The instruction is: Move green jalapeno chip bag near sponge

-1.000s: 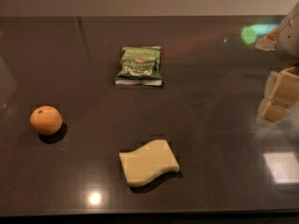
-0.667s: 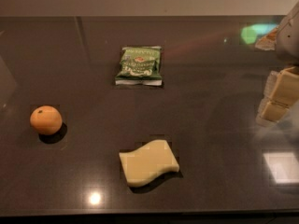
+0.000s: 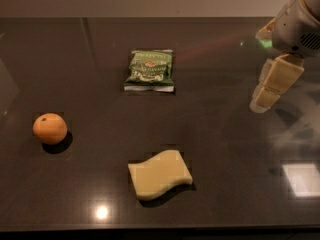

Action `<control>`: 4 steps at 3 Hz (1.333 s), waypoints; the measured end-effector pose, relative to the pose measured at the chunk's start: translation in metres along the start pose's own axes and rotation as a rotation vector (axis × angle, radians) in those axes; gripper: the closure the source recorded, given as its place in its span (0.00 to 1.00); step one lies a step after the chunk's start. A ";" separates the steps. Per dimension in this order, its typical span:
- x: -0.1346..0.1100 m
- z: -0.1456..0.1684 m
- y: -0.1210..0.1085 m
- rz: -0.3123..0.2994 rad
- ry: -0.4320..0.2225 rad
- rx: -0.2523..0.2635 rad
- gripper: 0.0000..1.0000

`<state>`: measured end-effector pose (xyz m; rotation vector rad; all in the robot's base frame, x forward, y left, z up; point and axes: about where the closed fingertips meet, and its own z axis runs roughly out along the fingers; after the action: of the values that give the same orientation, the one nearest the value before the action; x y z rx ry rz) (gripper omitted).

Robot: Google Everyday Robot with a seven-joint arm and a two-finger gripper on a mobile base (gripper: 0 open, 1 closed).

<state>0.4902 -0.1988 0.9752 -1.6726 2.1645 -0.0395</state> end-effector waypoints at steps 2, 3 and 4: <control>-0.052 0.045 -0.070 0.113 -0.116 -0.003 0.00; -0.086 0.080 -0.102 0.191 -0.149 -0.018 0.00; -0.115 0.118 -0.121 0.276 -0.156 -0.045 0.00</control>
Offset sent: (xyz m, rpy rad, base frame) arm 0.1554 0.0724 -0.0162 0.2445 0.0133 -0.1390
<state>0.6642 -0.0997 0.9324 -1.3364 2.2677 0.2116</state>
